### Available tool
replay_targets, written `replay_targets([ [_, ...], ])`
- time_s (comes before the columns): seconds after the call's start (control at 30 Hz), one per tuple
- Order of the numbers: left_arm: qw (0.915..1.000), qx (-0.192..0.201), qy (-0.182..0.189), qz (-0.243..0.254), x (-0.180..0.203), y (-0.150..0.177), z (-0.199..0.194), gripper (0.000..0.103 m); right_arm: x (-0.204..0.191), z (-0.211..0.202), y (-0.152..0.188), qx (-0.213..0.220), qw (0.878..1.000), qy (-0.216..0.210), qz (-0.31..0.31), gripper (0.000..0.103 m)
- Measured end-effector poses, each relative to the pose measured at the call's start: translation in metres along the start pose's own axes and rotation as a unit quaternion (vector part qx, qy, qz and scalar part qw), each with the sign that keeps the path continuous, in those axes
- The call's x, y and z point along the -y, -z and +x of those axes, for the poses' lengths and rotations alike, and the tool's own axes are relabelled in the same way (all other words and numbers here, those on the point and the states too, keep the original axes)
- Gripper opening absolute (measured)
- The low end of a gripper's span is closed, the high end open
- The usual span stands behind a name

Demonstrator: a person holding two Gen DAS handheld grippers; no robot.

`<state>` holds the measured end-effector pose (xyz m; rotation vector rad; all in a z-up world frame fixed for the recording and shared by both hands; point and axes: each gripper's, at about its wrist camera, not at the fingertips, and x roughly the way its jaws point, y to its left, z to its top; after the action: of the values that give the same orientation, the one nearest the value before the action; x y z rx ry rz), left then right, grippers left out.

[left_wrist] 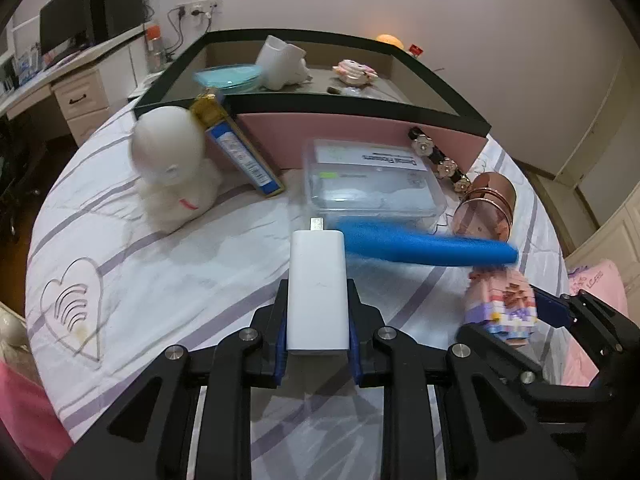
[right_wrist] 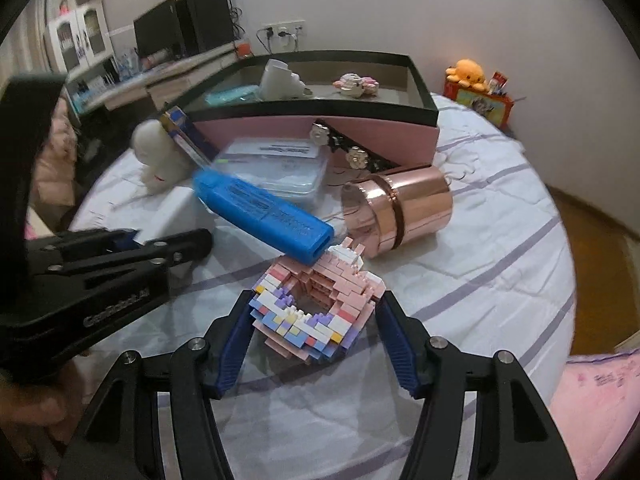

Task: Organize rigid objects
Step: 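Grasp the white power bank with the left tool while the right tool grasps the multicolour block ring, then lift the power bank and block ring toward the tray with both tools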

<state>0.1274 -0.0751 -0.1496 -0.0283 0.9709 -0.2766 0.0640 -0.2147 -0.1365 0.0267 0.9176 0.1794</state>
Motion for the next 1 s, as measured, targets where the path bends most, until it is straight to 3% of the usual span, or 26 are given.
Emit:
replay_targets([
  [0.27, 0.9998, 0.017, -0.005, -0.006, -0.012, 0.008, -0.026, 0.023, -0.004, -0.021, -0.003, 0.013, 1.000, -0.019, 0.004, 0.062],
  [0.5, 0.9988, 0.049, -0.003, -0.004, -0.017, -0.006, -0.052, 0.023, -0.017, -0.042, -0.023, 0.046, 0.999, -0.022, -0.011, 0.062],
  [0.8, 0.9944, 0.104, -0.016, 0.003, -0.021, -0.055, -0.073, 0.023, -0.023, -0.052, -0.079, 0.092, 0.995, -0.014, -0.039, 0.062],
  [1.0, 0.9916, 0.129, -0.015, 0.006, -0.025, -0.106, -0.069, 0.023, -0.012, -0.038, -0.128, 0.107, 0.993, -0.009, -0.041, 0.062],
])
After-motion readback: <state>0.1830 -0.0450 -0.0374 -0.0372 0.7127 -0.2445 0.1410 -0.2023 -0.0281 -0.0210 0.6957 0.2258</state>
